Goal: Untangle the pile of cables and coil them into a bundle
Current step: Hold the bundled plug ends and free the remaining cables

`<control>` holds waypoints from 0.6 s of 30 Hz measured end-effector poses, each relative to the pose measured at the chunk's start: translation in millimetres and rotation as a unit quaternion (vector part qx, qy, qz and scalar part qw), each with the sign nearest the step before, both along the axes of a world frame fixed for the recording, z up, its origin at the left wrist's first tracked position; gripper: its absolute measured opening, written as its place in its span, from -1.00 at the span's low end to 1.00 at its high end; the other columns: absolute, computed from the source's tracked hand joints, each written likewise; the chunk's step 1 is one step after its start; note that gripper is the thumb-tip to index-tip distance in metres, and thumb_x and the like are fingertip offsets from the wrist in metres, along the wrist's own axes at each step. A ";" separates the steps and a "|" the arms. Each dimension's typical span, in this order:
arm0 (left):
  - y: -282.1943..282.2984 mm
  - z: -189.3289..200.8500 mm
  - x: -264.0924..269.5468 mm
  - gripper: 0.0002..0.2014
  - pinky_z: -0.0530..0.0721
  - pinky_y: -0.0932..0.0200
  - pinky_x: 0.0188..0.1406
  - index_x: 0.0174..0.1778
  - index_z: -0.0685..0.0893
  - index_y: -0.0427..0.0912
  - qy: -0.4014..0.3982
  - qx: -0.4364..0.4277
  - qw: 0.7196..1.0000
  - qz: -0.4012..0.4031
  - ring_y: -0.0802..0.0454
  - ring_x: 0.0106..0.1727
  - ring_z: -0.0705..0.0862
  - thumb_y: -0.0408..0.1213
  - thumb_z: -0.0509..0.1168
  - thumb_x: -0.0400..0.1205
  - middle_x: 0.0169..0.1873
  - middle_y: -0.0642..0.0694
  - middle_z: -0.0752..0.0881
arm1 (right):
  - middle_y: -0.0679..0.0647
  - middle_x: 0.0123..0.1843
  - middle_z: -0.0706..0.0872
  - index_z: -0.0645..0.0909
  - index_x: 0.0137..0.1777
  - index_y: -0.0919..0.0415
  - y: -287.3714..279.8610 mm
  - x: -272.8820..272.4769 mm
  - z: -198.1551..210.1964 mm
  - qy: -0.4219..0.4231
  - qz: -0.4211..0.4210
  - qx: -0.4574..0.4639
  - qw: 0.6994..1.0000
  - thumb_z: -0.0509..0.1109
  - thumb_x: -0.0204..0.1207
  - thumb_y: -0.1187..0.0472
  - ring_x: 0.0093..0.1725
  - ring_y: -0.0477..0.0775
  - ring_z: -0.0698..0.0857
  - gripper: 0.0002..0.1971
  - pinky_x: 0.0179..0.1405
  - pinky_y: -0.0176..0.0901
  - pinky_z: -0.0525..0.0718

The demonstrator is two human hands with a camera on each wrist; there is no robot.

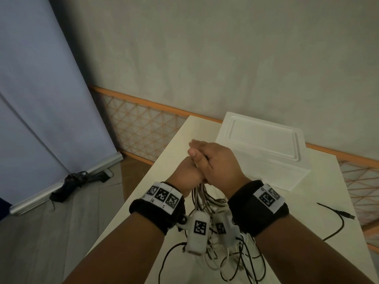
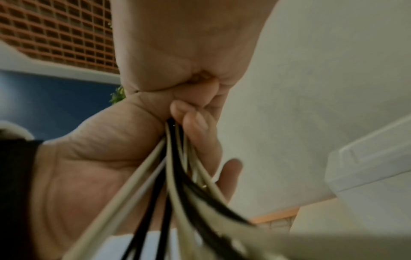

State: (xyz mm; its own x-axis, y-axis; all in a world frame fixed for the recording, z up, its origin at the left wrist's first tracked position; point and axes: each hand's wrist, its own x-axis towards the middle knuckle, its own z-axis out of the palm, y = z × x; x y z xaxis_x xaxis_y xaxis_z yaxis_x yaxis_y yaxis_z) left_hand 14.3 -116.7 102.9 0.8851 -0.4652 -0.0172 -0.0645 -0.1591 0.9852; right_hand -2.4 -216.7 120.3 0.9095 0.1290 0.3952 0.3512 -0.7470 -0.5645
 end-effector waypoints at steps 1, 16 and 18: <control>0.1 -3.6 -1.9 -0.74 0.67 0.41 -0.09 -0.07 0.58 -0.07 0.002 -0.003 1.000 0.002 0.41 -0.16 0.70 -0.09 0.04 0.49 -0.17 -0.02 0.64 | 0.08 0.36 0.67 0.63 0.34 0.19 -2.8 -0.3 -2.3 0.001 0.014 -0.017 1.000 -0.04 0.51 -0.30 0.36 -0.03 0.60 -0.29 0.30 -0.38 0.37; 5.4 -6.5 2.1 -0.87 0.76 -0.11 -0.28 -0.29 0.58 -0.32 0.056 0.002 0.998 -0.026 0.10 -0.57 0.58 -0.56 0.21 0.52 -0.61 -0.07 0.54 | 0.05 0.33 0.68 0.54 0.44 0.14 -0.6 13.3 12.6 0.017 0.067 0.000 0.998 0.26 0.66 0.16 0.28 -0.10 0.64 -0.64 0.28 -0.21 0.58; 7.1 -4.9 8.1 -0.87 0.64 0.07 -0.47 -0.14 0.59 -0.31 0.086 -0.036 0.996 0.002 0.09 -0.61 0.48 -0.53 0.15 0.62 -0.55 -0.10 0.51 | 0.02 0.47 0.54 0.38 0.55 0.10 3.1 15.9 8.4 0.021 0.038 0.036 0.998 0.22 0.62 -0.08 0.34 -0.11 0.57 -0.47 0.28 -0.27 0.53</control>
